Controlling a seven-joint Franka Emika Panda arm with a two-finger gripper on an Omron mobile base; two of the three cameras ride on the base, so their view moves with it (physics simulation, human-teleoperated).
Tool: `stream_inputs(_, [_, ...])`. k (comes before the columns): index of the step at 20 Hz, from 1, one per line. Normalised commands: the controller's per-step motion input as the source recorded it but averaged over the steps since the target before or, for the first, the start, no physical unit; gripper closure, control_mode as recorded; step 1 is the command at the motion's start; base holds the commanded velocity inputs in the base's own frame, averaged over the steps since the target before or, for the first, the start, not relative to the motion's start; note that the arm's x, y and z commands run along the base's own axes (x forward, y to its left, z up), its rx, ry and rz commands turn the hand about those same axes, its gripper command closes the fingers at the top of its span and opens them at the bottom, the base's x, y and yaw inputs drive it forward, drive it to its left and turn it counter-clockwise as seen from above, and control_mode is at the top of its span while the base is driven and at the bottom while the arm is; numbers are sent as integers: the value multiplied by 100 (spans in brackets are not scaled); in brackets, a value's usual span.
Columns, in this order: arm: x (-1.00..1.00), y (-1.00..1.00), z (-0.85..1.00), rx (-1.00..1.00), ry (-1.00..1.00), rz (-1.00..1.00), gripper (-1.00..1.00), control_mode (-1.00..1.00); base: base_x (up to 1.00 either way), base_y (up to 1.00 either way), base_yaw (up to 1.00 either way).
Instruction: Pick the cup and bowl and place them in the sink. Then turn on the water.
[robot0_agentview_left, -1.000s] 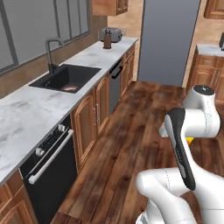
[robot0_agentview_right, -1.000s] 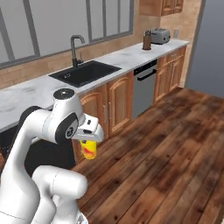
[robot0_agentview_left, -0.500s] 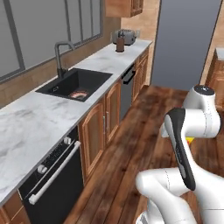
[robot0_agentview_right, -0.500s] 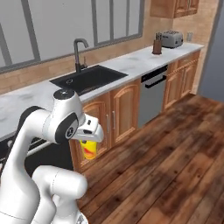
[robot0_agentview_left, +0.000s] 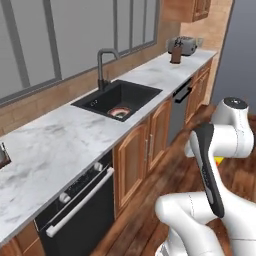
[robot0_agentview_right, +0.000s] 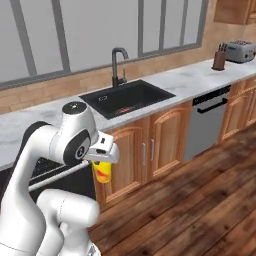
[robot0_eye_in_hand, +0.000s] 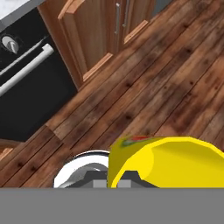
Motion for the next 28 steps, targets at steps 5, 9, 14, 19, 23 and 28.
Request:
stream_inputs(5, [0,0,0,0,0,0,100,100,55,1,45])
stream_inputs(9, [0,0,0,0,0,0,100,100,54,0,44])
stream_inputs(14, [0,0,0,0,0,0,100,100,54,-7,41])
stream_inputs(19, [0,0,0,0,0,0,100,100,48,-25,32])
stream_inputs(23, [0,0,0,0,0,0,100,100,39,-33,27])
stream_inputs(28, [0,0,0,0,0,0,100,100,29,-41,20])
